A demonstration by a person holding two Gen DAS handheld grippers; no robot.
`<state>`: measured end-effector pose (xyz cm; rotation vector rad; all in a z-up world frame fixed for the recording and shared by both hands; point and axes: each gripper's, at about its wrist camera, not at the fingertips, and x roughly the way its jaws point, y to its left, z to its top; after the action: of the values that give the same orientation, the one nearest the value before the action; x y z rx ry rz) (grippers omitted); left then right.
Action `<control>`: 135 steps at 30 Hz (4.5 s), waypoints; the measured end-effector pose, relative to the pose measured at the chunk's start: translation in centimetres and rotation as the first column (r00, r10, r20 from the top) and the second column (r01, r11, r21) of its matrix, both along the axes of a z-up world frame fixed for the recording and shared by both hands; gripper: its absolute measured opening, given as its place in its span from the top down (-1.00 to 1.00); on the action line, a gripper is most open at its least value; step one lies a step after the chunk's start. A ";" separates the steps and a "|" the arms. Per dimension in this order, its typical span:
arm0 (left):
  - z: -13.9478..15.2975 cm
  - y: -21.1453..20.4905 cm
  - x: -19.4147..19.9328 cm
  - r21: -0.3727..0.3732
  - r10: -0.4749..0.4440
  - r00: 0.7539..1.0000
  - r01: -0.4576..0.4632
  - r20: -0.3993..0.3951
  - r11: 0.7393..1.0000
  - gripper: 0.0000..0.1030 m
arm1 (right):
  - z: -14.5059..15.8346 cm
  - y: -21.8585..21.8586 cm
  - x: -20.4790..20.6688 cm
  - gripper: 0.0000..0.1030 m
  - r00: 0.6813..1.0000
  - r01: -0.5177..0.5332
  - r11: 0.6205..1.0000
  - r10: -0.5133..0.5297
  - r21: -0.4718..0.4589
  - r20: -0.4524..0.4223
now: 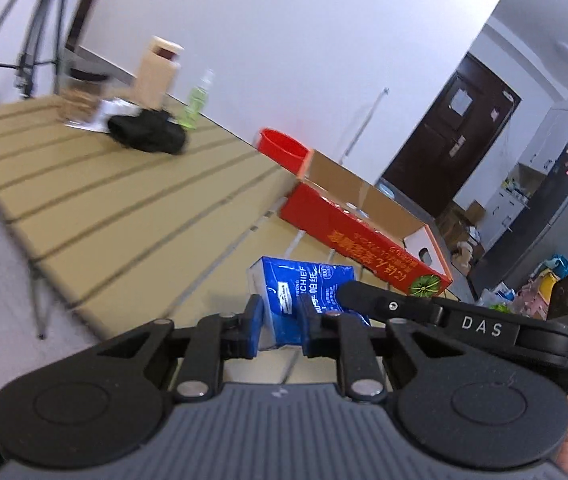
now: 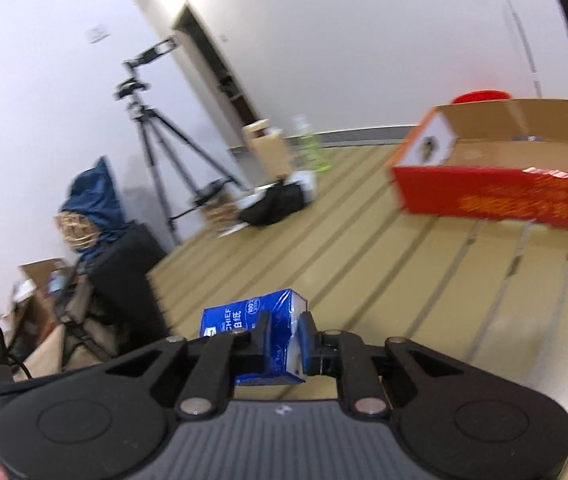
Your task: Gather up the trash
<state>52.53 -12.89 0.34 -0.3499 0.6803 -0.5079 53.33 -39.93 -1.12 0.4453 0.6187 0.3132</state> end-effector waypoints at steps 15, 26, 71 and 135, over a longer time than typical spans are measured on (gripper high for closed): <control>-8.6 15.0 -6.8 0.052 0.155 0.967 -0.147 -0.202 0.988 0.64 | -6.8 17.8 -5.3 0.74 0.973 -0.196 0.976 0.181 -0.099 -0.143; -16.0 17.2 -4.3 0.260 0.316 0.841 -0.218 -0.439 0.941 -0.38 | -18.8 22.2 -3.2 0.57 0.895 -0.327 0.913 0.216 -0.244 -0.389; -7.7 12.3 -6.4 0.379 0.307 0.951 -0.274 -0.027 0.884 -0.67 | -10.0 17.6 -6.3 0.00 0.974 -0.222 0.924 0.197 -0.312 -0.112; -1.1 -5.9 -7.9 0.322 -0.003 0.930 -0.124 0.367 0.938 -1.00 | -2.5 -5.3 -15.2 -0.72 0.839 0.544 0.776 -0.493 -0.320 0.232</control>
<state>44.59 -18.81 -0.73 0.0535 0.3832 -0.3717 38.15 -45.19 -3.60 0.2059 0.3842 -0.3079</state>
